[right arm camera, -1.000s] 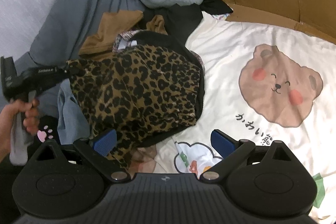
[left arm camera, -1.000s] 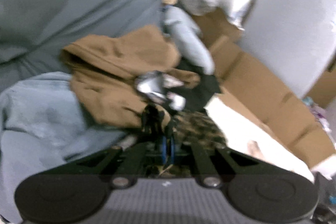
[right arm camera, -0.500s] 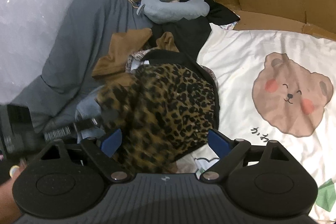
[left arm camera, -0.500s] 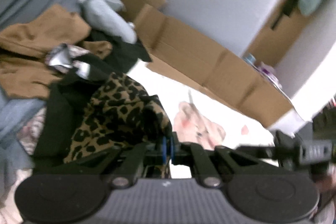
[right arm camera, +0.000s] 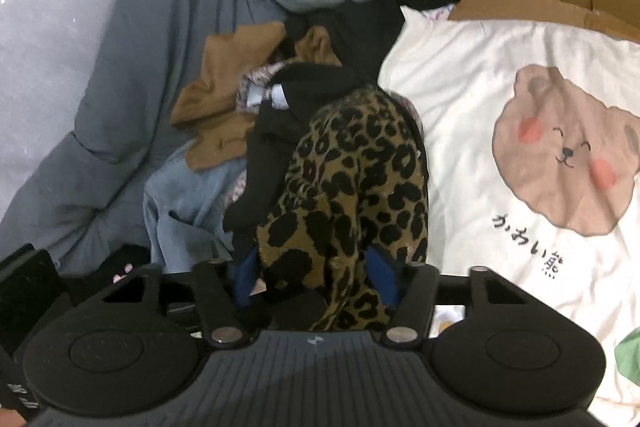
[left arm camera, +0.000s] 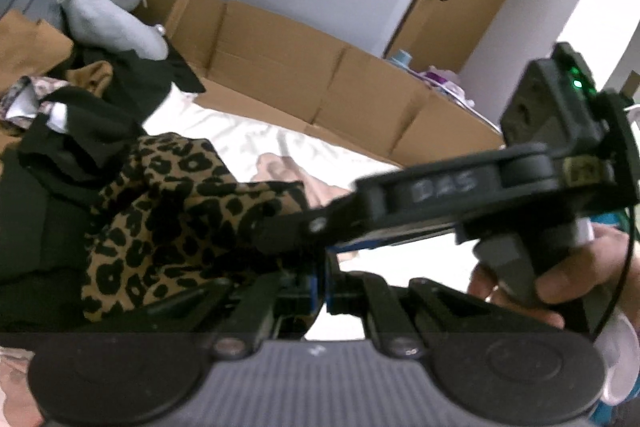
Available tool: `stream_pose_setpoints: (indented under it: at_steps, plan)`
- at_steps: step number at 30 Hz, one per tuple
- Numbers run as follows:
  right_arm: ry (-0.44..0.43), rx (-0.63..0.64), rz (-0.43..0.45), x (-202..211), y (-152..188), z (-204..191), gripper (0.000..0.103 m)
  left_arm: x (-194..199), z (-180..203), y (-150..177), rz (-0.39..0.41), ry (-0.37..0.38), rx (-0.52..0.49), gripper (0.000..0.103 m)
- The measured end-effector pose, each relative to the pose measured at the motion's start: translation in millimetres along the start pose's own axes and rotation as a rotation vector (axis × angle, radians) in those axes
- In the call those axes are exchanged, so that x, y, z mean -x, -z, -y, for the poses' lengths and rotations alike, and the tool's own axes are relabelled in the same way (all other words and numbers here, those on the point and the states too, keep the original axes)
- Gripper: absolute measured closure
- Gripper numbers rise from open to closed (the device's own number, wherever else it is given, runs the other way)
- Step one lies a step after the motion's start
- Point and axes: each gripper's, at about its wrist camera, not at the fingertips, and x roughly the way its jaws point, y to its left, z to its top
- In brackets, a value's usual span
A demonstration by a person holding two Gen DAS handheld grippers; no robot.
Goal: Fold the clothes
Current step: 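Grasp the leopard garment with the right tool beside the left tool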
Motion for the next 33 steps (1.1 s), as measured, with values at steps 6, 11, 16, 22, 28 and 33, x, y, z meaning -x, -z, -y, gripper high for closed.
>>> stream_pose_setpoints:
  at_steps: [6,11,16,22,28,33]
  plan:
    - [0.046,0.037,-0.008,3,9,2,0.089,-8,11,5,-0.03,0.021,-0.03,0.097]
    - [0.112,0.051,0.026,17,12,10,0.097,-6,12,5,-0.044,0.036,-0.037,0.065]
    - [0.177,0.01,0.073,39,13,30,0.098,3,0,7,-0.039,0.0,-0.011,0.056]
    - [0.269,-0.071,0.129,71,26,62,0.099,5,-31,8,-0.033,-0.106,0.083,0.054]
    - [0.38,-0.175,0.147,102,53,106,0.1,-9,-50,13,-0.059,-0.167,0.122,0.048]
    - [0.445,-0.272,0.152,121,85,142,0.1,-30,-60,26,-0.112,-0.189,0.115,0.042]
